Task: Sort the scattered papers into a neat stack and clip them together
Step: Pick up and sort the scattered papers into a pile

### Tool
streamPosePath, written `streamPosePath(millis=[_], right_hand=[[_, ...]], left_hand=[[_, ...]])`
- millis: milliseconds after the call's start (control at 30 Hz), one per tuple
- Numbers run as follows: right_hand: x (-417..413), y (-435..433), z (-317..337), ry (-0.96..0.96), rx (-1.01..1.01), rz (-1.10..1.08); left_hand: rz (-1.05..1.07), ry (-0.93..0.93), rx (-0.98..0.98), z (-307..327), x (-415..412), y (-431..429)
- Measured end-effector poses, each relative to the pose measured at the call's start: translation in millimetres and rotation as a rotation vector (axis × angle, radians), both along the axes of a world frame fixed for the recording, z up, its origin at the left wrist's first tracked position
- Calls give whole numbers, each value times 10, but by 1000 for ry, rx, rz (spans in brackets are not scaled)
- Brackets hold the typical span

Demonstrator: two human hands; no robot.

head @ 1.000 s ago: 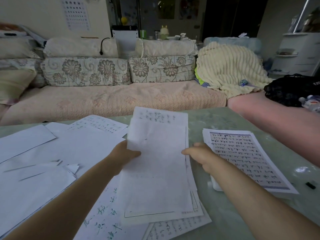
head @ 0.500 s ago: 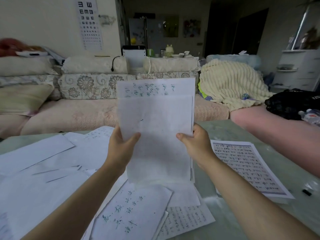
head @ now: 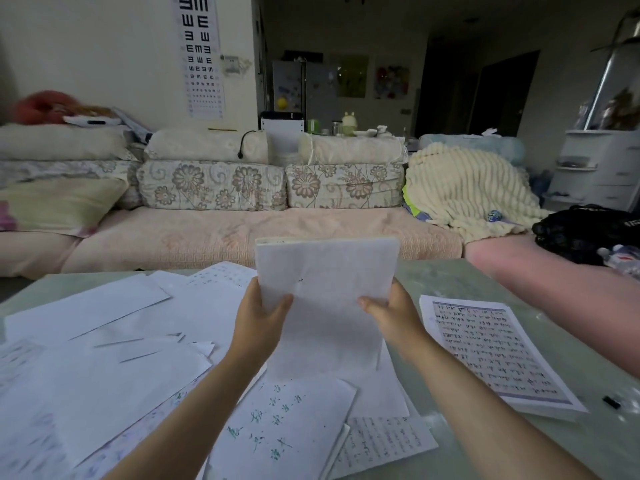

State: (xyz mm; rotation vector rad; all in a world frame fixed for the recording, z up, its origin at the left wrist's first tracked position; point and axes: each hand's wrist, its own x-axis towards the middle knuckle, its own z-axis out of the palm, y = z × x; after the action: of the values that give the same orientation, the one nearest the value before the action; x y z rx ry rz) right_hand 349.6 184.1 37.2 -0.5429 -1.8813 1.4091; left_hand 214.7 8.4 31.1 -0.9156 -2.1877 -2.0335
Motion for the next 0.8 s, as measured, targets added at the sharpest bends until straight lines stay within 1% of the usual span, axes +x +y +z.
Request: streamPosePath(millis=[133,200,300,367,433,600,733,800], right_hand=[[-33,-17,27,-1,-3,-60],[-32,0,-40,-70,-7,-70],[-45,35,-238,-209,12,-50],[-56,47,-295,-246,28,-67],[-56,73,-290,-249,31,-87],[89,248,-144,-219,-27,-178],[365,603,-157,-312,-125,-242],[568,828,-211,-350,-155,-287]], left_hand=[[41,56,20,85,42,44],[37,35,2,42,51,56],[13,3,-125,-92,34,61],[-15,28,-256,-147,3,65],[-43,36,-313,-145,-18,82],[-142,-71,-339,4,-2,231],[-243,-217,-432,28,149,640],[-288,-296,-437,25,314,918]])
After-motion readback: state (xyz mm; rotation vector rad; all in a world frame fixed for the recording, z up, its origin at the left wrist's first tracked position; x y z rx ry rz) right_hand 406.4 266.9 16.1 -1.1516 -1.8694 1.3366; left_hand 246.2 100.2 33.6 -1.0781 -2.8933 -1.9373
